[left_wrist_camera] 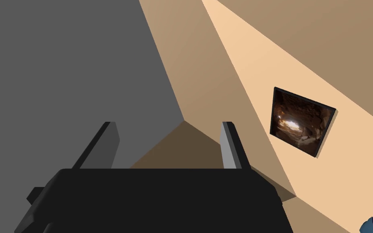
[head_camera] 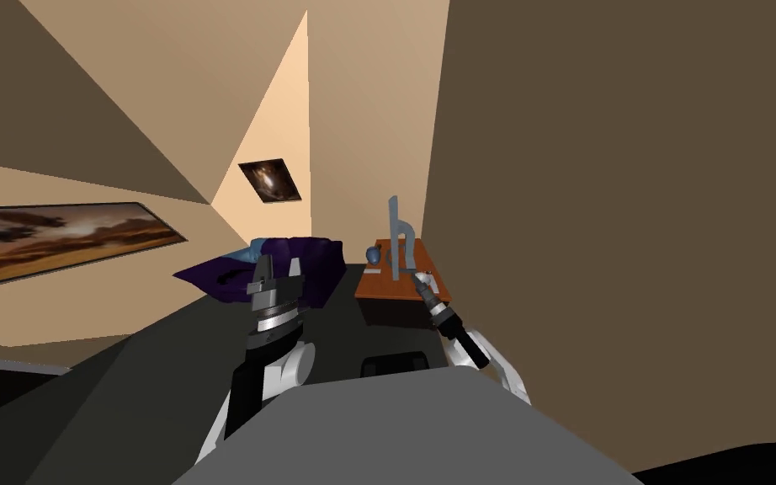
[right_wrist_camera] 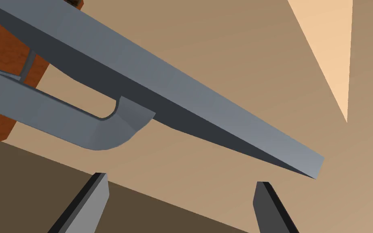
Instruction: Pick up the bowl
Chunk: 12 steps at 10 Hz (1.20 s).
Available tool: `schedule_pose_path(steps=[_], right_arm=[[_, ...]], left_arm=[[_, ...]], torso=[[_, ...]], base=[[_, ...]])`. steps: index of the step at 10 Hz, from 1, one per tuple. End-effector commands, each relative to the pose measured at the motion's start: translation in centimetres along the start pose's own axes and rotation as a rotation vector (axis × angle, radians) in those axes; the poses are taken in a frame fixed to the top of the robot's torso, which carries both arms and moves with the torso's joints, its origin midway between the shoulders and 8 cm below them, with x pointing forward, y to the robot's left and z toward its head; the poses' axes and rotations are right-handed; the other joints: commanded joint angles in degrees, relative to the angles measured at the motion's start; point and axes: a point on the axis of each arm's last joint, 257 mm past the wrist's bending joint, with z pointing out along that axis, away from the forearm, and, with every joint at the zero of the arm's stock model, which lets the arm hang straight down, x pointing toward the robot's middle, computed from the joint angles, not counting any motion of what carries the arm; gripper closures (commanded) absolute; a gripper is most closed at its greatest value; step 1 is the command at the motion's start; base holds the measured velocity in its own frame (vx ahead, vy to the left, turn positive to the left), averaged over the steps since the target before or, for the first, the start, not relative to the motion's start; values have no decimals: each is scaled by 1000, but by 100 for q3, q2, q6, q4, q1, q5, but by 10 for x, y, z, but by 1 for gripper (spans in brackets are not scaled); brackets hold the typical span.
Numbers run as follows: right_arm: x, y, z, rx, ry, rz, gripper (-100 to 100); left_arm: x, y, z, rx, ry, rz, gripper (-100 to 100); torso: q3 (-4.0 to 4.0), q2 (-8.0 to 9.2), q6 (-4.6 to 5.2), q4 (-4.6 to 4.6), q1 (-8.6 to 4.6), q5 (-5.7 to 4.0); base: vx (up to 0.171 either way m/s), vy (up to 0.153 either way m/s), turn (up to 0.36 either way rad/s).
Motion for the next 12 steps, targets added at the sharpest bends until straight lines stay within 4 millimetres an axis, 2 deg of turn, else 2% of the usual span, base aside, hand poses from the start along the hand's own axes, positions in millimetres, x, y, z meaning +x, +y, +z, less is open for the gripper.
schedule_pose_path(steps=[1, 2, 3, 5, 6, 8, 9, 10, 11, 12], right_arm=[[25, -29, -5, 69, 85, -77, -100], [41, -48, -10, 114, 143, -123, -100], [41, -48, -10, 114, 144, -131, -100], [71, -87, -26, 195, 262, -242, -100], [71, -90, -27, 205, 265, -247, -100], [94, -131, -50, 284, 388, -365, -100], [94, -135, -51, 296, 393, -375, -100], [103, -156, -65, 333, 456, -441, -100], [103, -158, -66, 340, 458, -442, -100], [109, -180, -82, 382, 522, -511, -100]], left_arm=[[0, 0, 0, 0, 0, 0, 0], [0, 0, 0, 0, 0, 0, 0], [0, 0, 0, 0, 0, 0, 0], [0, 0, 0, 0, 0, 0, 0], [0, 0, 0, 0, 0, 0, 0], [0, 0, 0, 0, 0, 0, 0], [0, 0, 0, 0, 0, 0, 0], [0, 0, 0, 0, 0, 0, 0], [0, 0, 0, 0, 0, 0, 0], [0, 0, 0, 0, 0, 0, 0]], torso=[[0, 0, 0, 0, 0, 0], [-2, -3, 0, -1, 2, 0], [-3, -5, 1, -2, 2, 0], [-6, -11, 1, -2, -3, 0], [-9, -16, 2, -4, -5, -1], [-13, -23, 1, -5, -10, -2], [-17, -30, 2, -7, -12, -2], [-17, -29, 6, -6, -13, -2], [-17, -30, 3, -6, -14, -2], [-17, -29, 5, -6, -13, -3]], base=[[-38, 30, 238], [-31, 30, 257], [-20, 19, 102], [-3, 15, 222], [9, 5, 102], [32, 4, 264], [33, -7, 86], [35, -4, 177], [31, -9, 110], [41, -10, 219]])
